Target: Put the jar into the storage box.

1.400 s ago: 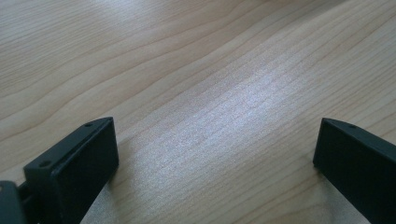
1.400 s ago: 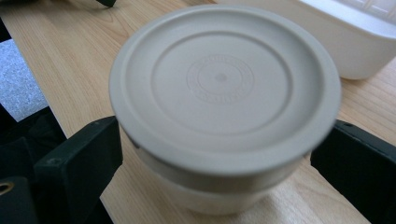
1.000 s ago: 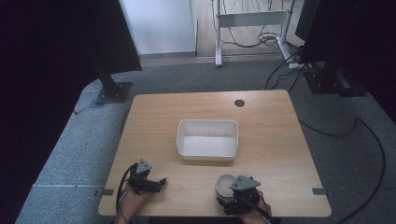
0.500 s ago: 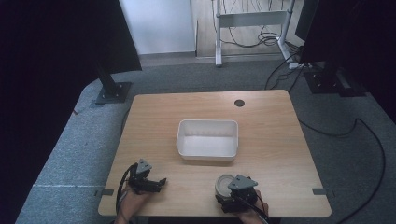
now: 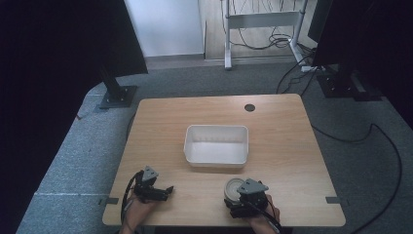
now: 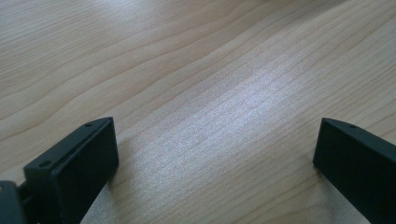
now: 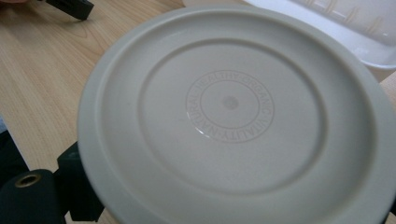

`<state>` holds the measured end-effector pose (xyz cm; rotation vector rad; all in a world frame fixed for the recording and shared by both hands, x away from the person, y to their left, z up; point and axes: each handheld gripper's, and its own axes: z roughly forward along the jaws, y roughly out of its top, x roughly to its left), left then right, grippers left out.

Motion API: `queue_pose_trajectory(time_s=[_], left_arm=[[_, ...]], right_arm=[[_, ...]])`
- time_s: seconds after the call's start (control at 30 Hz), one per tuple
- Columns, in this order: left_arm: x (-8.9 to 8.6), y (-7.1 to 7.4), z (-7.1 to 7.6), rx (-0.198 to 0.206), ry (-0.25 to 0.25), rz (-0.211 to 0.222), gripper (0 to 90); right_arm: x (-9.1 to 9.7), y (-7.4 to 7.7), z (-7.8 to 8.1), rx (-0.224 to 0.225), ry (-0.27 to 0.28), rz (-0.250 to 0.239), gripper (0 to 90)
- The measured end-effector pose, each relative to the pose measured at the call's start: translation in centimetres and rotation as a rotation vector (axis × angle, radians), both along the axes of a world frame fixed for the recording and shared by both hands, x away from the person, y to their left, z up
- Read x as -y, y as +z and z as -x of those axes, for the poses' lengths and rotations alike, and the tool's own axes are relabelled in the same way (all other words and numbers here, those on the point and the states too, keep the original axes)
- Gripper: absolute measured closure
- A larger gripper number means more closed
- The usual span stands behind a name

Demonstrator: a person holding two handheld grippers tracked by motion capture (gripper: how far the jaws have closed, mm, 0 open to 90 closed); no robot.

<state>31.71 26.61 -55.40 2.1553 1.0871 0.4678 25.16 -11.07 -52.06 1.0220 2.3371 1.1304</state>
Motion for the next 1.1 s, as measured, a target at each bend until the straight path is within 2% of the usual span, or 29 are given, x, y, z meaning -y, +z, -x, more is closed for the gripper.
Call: queue_pose_trajectory(time_s=[0.43, 1.1], left_arm=[[0.0, 0.0, 0.0, 0.000, 0.000, 0.000, 0.0], [0.0, 0.0, 0.0, 0.000, -0.001, -0.001, 0.0]], right_arm=[[0.1, 0.4, -0.7, 0.001, -0.020, -0.013, 9.3], [-0.8, 1.5, -2.2, 0.009, -0.016, -0.029, 9.3]])
